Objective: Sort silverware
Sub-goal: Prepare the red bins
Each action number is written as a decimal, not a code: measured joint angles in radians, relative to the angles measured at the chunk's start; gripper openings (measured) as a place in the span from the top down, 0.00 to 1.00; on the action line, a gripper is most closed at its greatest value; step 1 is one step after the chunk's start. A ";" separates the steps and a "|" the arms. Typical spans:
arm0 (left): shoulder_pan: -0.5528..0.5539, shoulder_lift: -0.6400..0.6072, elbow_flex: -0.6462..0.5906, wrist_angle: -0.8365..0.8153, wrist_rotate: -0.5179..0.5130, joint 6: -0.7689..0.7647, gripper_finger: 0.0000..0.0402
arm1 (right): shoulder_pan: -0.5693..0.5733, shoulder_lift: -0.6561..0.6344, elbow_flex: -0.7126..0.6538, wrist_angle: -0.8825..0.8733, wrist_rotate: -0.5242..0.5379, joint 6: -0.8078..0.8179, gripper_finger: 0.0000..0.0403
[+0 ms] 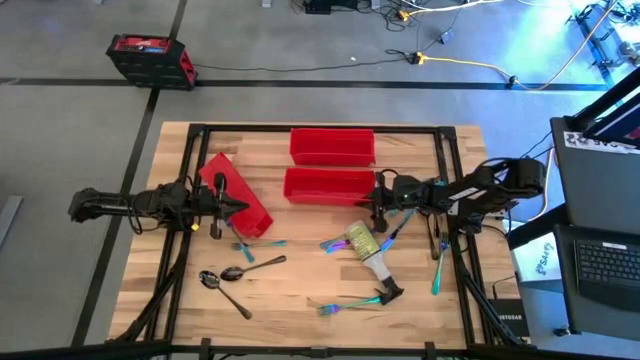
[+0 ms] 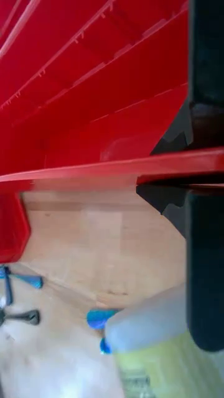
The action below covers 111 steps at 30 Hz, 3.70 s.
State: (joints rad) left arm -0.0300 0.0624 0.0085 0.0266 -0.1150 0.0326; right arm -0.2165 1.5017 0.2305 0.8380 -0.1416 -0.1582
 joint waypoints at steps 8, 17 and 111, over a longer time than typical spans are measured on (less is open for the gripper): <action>0.000 0.000 0.000 0.000 0.000 0.000 1.00 | 0.000 0.003 0.010 -0.006 0.001 0.000 1.00; 0.000 0.000 0.000 0.000 0.000 0.000 1.00 | 0.000 0.003 0.010 -0.046 0.002 -0.001 0.98; 0.000 0.000 0.000 0.000 0.000 0.000 1.00 | 0.000 -0.220 0.285 -0.468 0.032 -0.056 0.72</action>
State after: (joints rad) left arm -0.0300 0.0624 0.0082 0.0268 -0.1150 0.0326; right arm -0.2161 1.2816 0.5159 0.3699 -0.1096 -0.2146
